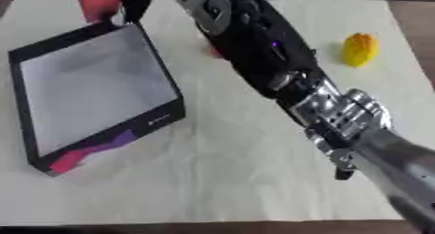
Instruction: Pick up objects on the table and place them in the box.
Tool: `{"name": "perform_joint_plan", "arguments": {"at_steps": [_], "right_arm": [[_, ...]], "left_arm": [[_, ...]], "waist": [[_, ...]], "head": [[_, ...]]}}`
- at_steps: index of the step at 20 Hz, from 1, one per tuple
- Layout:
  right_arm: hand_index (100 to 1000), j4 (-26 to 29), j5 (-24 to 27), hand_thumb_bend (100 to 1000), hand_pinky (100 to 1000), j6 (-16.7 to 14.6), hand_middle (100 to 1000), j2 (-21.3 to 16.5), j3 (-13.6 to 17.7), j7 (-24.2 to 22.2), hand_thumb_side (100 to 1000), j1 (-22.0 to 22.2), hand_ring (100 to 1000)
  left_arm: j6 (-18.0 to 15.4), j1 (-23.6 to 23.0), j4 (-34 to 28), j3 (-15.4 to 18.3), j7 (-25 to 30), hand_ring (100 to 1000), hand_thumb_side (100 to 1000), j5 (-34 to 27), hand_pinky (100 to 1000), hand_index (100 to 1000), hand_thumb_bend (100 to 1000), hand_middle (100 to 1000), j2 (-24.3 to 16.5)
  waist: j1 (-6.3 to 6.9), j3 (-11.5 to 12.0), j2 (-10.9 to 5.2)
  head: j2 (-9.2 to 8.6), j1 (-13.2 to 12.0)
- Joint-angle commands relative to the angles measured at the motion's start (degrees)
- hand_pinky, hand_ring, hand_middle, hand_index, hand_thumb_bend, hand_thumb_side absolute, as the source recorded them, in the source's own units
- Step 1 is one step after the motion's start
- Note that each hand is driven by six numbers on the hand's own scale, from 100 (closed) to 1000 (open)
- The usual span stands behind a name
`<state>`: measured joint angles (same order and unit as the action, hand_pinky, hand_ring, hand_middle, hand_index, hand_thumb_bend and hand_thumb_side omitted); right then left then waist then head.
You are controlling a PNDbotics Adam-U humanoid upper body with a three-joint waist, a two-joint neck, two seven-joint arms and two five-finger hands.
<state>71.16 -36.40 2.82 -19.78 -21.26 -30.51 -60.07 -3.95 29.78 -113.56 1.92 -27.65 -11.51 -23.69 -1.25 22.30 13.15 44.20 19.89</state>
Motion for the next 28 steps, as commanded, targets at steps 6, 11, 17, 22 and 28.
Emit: {"name": "perform_joint_plan", "arguments": {"at_steps": [6, 11, 17, 22, 28], "right_arm": [[620, -5.9, -6.6, 321, 780, -2.5, 495, 3.8, -0.8, 1.2, 100, 1.9, 625], [807, -6.1, -8.8, 433, 846, -5.0, 734, 4.0, -1.1, 0.7, 207, 2.6, 788], [880, -0.3, -5.4, 496, 890, -5.8, 829, 1.7, 0.2, 1.7, 363, 1.4, 856], [870, 6.8, 1.6, 485, 889, -2.6, 811, -3.1, 2.9, 3.0, 302, -0.2, 841], [868, 18.9, 14.1, 468, 888, 3.2, 808, -17.2, 8.6, 6.2, 243, 0.5, 838]], "left_arm": [[0.5, 1.1, -1.0, 0.2, 0.1, 673, 494, -0.7, 731, 832, 353, 777, -0.4], [0.7, 0.6, -1.0, 0.3, -0.1, 671, 498, -0.7, 731, 832, 351, 777, -0.4], [1.1, 0.1, -1.0, 0.5, -0.4, 672, 499, -0.5, 731, 833, 352, 778, -0.6], [0.9, -0.3, -1.0, 0.7, -0.6, 673, 492, -0.1, 731, 834, 354, 779, -1.2], [1.2, -2.1, -1.0, 1.4, -1.8, 671, 499, 0.7, 731, 833, 352, 779, -2.7]], "waist": [[0.48, 0.9, -0.14], [0.31, 0.8, -0.03], [0.43, 0.3, -0.24], [0.56, -0.4, -0.96], [0.10, -2.5, -2.01]], "head": [[-0.08, 0.7], [-0.08, 0.4], [-0.08, -0.2], [-0.08, -1.0], [-0.08, -3.6]]}}
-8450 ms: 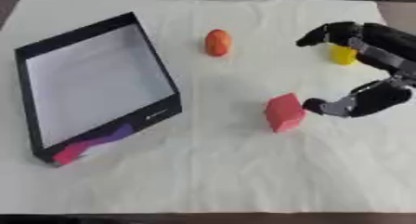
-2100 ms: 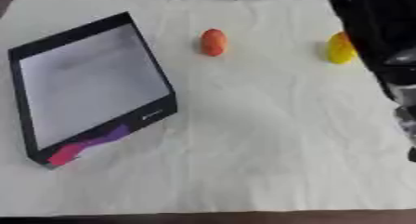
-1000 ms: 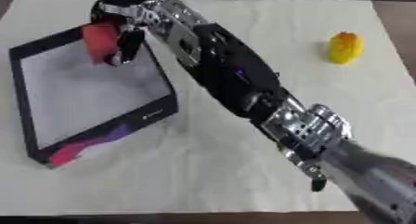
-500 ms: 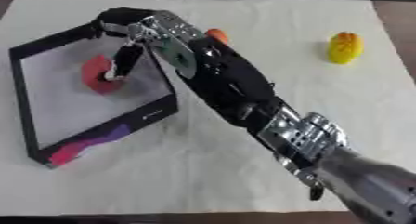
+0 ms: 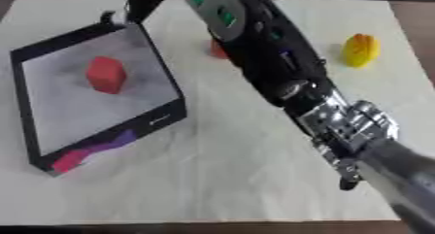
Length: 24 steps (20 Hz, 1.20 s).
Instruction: Pick up objects on the table and place them in the box.
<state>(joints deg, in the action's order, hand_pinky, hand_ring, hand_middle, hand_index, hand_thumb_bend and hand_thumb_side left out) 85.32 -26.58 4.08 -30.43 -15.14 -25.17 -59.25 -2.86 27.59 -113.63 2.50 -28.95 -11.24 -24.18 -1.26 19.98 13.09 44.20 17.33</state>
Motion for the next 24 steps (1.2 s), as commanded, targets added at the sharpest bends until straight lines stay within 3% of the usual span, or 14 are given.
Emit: {"name": "perform_joint_plan", "arguments": {"at_steps": [1, 4, 7, 12, 15, 20, 24], "right_arm": [[868, 5.9, 5.6, 468, 888, 2.7, 808, -9.6, 3.3, 1.1, 246, 0.6, 838], [868, 7.7, 8.4, 469, 888, 3.7, 810, -16.5, 4.9, 1.6, 271, 4.4, 839], [869, 8.3, 9.7, 473, 887, 3.4, 814, -20.6, 5.0, 0.6, 310, 8.6, 843], [869, 7.7, 9.7, 475, 887, 2.1, 814, -23.1, 4.8, -1.3, 330, 13.0, 843], [867, 6.4, 6.8, 469, 883, 2.0, 816, -24.1, 5.5, -0.4, 335, 14.5, 843], [868, -0.3, 3.7, 472, 883, 2.3, 817, -26.4, 8.1, 1.2, 359, 18.4, 844], [870, -0.7, 5.0, 476, 883, 1.5, 819, -29.5, 10.4, 2.6, 378, 24.4, 845]], "left_arm": [[0.3, -0.2, -1.0, 0.9, -0.6, 671, 500, 0.5, 731, 833, 351, 779, -2.4], [0.8, -0.8, -1.0, 1.0, -0.8, 669, 505, 0.7, 730, 833, 350, 779, -2.8], [1.1, -0.8, -1.0, 0.9, -0.8, 667, 510, 0.6, 730, 832, 347, 779, -2.8], [1.7, -1.1, -1.0, 0.9, -0.8, 664, 516, 0.5, 729, 832, 345, 778, -2.5], [2.0, -1.1, -1.0, 0.9, -0.8, 663, 519, 0.5, 728, 832, 345, 778, -2.4], [2.3, -1.4, -1.0, 1.1, -0.9, 661, 524, 0.5, 728, 831, 345, 778, -2.4], [2.5, -1.6, -1.0, 1.3, -1.1, 661, 525, 0.6, 727, 830, 346, 778, -2.5]], "waist": [[-0.03, -0.6, -2.01], [-0.33, -1.4, -2.00], [-0.38, -1.7, -1.79], [-0.20, -1.6, -1.38], [-0.25, -1.5, -1.17], [-0.55, -1.4, -0.85], [-0.75, -1.7, -0.76]], "head": [[-0.08, -1.6], [-0.08, -2.5], [-0.08, -3.1], [-0.08, -3.4], [-0.08, -3.3], [-0.08, -3.3], [-0.08, -3.6]]}}
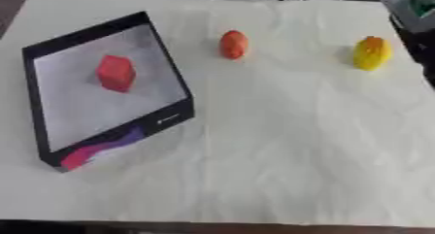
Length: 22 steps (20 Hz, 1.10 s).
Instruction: Pick up objects on the table and place them in the box.
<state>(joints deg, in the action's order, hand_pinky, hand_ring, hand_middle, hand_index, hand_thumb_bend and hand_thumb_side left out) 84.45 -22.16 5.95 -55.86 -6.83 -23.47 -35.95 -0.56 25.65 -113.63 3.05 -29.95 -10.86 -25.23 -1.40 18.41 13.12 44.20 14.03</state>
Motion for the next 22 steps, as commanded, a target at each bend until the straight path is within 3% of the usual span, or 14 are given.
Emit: {"name": "perform_joint_plan", "arguments": {"at_steps": [1, 14, 15, 16, 22], "right_arm": [[871, 0.8, 1.3, 478, 883, -0.5, 820, -4.9, 2.6, 1.2, 384, 2.8, 845], [887, 11.6, 10.2, 505, 889, 0.3, 831, -10.3, 7.3, 2.0, 452, 21.2, 851], [887, 11.9, 10.3, 494, 888, 0.5, 831, -10.4, 7.7, 2.1, 421, 22.3, 851], [887, 11.9, 10.1, 505, 888, 0.8, 831, -10.4, 8.0, 2.4, 460, 23.2, 851], [885, 8.4, 7.3, 498, 884, 2.3, 829, -9.6, 8.7, 4.0, 456, 24.5, 850]], "left_arm": [[0.2, 0.4, -1.0, 0.8, -0.1, 660, 525, 0.3, 727, 830, 347, 778, -1.5], [0.8, -0.2, -1.0, 1.3, -0.4, 658, 525, 0.6, 727, 828, 351, 777, -1.7], [0.8, -0.3, -1.0, 1.3, -0.4, 658, 526, 0.6, 726, 828, 351, 777, -1.7], [0.9, -0.3, -1.0, 1.3, -0.4, 658, 526, 0.6, 726, 828, 352, 777, -1.7], [1.0, -0.3, -1.0, 1.2, -0.4, 658, 527, 0.6, 725, 827, 353, 776, -1.5]], "waist": [[-0.64, -0.2, -0.79], [-0.50, -1.3, -0.87], [-0.57, -1.4, -0.86], [-0.64, -1.4, -0.84], [-0.53, -1.4, -0.69]], "head": [[-0.08, -0.4], [-0.08, -1.5], [-0.08, -1.6], [-0.08, -1.7], [-0.08, -1.9]]}}
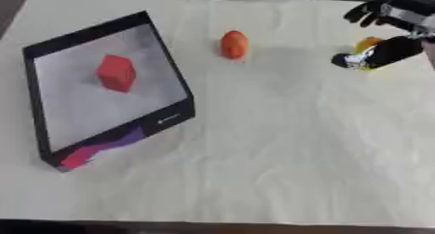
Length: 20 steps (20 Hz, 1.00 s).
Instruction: Pick up objects on the table and place them in the box.
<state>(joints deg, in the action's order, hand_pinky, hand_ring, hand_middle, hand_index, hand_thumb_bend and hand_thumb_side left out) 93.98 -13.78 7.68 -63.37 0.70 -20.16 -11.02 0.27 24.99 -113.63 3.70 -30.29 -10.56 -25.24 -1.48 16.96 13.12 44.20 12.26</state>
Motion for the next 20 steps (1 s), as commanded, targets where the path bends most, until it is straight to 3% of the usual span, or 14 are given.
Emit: {"name": "perform_joint_plan", "arguments": {"at_steps": [1, 9, 20], "right_arm": [[885, -1.9, -1.4, 498, 884, 0.7, 829, -1.9, 1.2, 1.0, 456, -0.6, 850], [884, -5.1, -3.4, 487, 882, 0.6, 828, -1.5, 1.9, 4.0, 433, -1.2, 848], [885, -12.7, -5.5, 495, 880, 0.5, 830, -1.3, 1.7, 1.7, 471, -2.9, 848]], "left_arm": [[0.2, 0.3, -1.0, 0.5, 0.0, 658, 527, 0.3, 725, 827, 353, 776, -1.5], [0.3, 0.2, -1.0, 0.6, -0.2, 657, 529, 0.2, 725, 825, 354, 776, -1.4], [0.4, 0.2, -1.0, 0.8, -0.4, 654, 529, 0.1, 724, 824, 357, 775, -1.0]], "waist": [[-0.39, 0.1, -0.65], [-0.21, 0.0, -0.02], [0.33, 0.1, 1.12]], "head": [[-0.08, -0.1], [-0.08, -0.1], [-0.08, 0.9]]}}
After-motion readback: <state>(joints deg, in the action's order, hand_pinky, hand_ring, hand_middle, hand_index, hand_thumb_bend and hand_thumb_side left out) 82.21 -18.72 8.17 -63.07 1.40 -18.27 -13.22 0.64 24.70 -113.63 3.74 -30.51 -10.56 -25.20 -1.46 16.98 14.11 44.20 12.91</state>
